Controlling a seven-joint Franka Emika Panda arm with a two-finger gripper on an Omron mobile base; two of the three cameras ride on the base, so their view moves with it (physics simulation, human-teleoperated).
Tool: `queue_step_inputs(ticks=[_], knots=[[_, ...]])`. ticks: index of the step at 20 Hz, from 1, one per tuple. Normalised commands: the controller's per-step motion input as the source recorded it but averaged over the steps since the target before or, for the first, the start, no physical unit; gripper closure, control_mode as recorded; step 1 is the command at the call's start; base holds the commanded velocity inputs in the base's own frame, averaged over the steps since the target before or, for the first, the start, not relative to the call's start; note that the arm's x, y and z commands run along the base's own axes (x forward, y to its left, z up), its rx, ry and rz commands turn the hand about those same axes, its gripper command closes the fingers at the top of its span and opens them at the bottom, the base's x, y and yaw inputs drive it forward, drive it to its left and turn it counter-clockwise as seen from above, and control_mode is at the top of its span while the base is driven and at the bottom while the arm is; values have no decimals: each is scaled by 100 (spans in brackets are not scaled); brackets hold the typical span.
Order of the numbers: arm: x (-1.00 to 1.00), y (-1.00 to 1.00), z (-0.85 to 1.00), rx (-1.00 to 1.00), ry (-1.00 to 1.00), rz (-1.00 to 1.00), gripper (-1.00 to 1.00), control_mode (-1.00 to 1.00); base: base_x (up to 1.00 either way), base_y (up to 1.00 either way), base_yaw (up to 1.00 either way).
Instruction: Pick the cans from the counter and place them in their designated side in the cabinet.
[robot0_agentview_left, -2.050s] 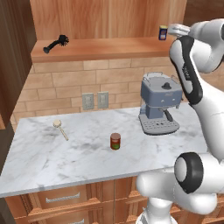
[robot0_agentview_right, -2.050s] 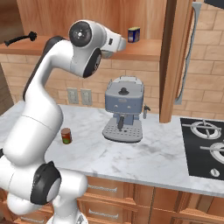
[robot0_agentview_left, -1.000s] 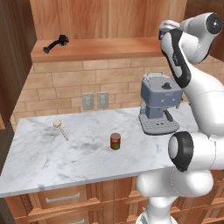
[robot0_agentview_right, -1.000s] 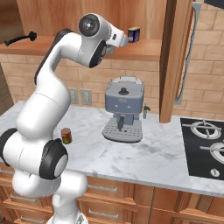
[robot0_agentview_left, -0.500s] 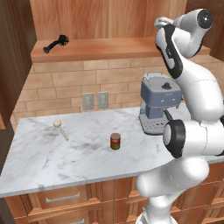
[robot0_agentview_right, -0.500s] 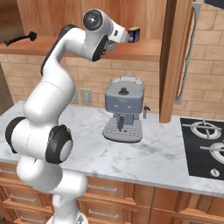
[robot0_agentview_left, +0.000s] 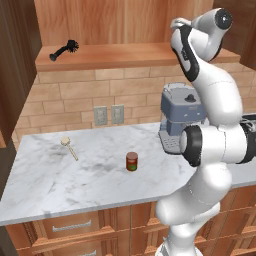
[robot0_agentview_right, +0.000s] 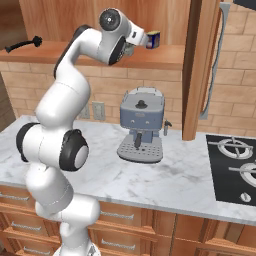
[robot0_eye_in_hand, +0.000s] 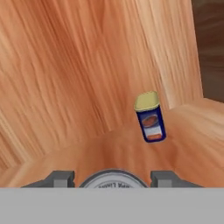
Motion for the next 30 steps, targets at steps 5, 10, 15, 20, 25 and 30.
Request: queue_step_inputs(ticks=[5,10,15,20,25,30], knots=[[23,0,0,0,5,0,100,-100,0,0,0],[18,0,-3,0,8,0,100,-100,0,0,0],[11,0,-7,0,5,0,-100,-100,0,0,0],[2,0,6,0,-2,0,-100,-100,0,0,0],[0,0,18,0,-5,0,-100,-100,0,0,0],[-4,0,10,1,-8,1,-100,-100,0,0,0]])
